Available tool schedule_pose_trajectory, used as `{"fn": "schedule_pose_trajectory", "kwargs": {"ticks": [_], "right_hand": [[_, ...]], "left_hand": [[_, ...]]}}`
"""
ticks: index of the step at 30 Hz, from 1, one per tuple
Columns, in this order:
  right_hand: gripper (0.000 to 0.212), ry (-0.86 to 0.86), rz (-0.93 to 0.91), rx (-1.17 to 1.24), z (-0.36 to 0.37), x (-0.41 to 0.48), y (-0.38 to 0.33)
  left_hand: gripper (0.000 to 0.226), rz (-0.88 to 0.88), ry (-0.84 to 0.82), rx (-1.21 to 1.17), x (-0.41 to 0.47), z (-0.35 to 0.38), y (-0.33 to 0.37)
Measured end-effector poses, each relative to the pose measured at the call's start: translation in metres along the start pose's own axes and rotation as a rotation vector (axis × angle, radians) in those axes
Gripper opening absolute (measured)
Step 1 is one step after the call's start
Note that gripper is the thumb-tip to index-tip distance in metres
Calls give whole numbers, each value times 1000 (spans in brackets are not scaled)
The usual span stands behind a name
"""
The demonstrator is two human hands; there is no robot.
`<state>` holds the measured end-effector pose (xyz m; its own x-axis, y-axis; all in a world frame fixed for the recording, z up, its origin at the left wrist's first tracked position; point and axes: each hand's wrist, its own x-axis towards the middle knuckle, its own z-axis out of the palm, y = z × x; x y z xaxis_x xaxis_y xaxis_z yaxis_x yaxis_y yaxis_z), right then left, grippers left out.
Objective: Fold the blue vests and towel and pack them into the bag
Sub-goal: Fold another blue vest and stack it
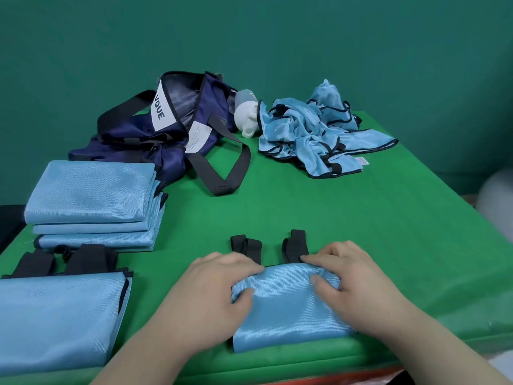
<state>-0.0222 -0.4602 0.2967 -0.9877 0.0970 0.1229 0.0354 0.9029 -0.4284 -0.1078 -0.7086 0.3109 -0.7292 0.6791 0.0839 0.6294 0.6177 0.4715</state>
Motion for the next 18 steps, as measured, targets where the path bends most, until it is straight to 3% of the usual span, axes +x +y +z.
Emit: {"fn": "schedule_pose_trajectory", "kwargs": {"ticks": [9,13,18], "right_hand": [[35,-69,-16,37,-8,4,0],[42,-82,-8,-8,-11,3,-1],[30,-97,5,2,-13,4,-2]], "left_hand": [[31,-75,-60,-48,2,-4,11],[38,-44,-34,44,1,-6,12],[30,-106,-93,-78,3,-4,15]]}}
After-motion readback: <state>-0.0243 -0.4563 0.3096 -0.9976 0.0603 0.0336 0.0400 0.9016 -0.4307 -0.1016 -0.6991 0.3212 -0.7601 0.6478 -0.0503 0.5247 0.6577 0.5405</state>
